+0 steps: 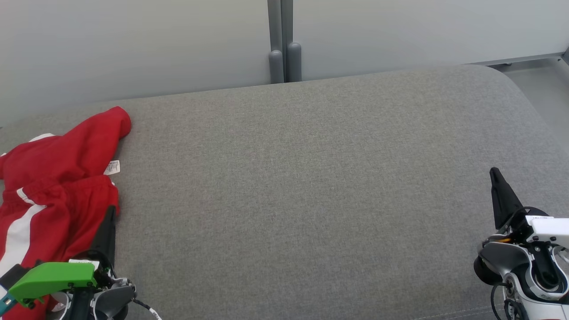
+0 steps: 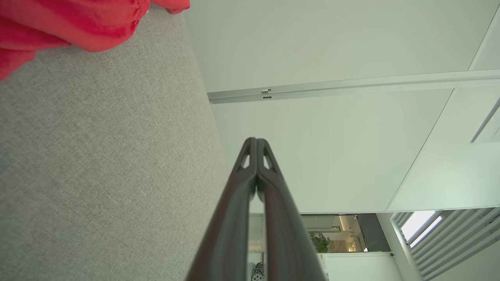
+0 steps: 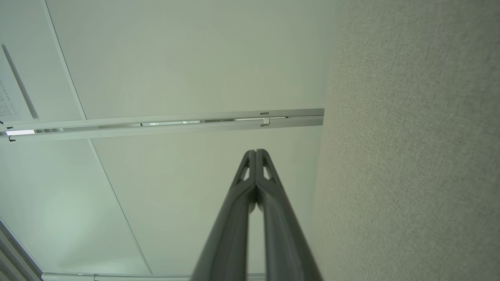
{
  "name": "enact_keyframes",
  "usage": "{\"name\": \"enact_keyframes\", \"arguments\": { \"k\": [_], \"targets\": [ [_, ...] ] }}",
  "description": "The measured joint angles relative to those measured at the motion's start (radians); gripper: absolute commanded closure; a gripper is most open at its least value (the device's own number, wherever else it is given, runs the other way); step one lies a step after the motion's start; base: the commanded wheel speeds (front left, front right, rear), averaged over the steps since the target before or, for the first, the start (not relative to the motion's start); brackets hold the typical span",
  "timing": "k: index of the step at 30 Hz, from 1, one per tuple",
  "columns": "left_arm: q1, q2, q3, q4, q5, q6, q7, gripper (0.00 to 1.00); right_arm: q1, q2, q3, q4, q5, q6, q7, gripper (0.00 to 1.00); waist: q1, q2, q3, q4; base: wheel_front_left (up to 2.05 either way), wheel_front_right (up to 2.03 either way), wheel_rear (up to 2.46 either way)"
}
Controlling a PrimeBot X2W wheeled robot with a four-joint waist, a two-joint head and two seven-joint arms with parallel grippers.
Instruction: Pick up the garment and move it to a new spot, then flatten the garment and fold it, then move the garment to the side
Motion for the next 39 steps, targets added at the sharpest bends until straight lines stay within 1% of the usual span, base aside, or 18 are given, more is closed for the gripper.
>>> {"name": "enact_keyframes", "arguments": {
  "k": [39],
  "targets": [
    [0.000,0.000,0.000,0.000,0.000,0.000,0.001,1.00,0.000,0.000,-0.001,0.000,0.000,0.000,0.000,1.00,0.0000,0.0000,0.000,0.000,0.00,0.00,0.00]
  ]
}}
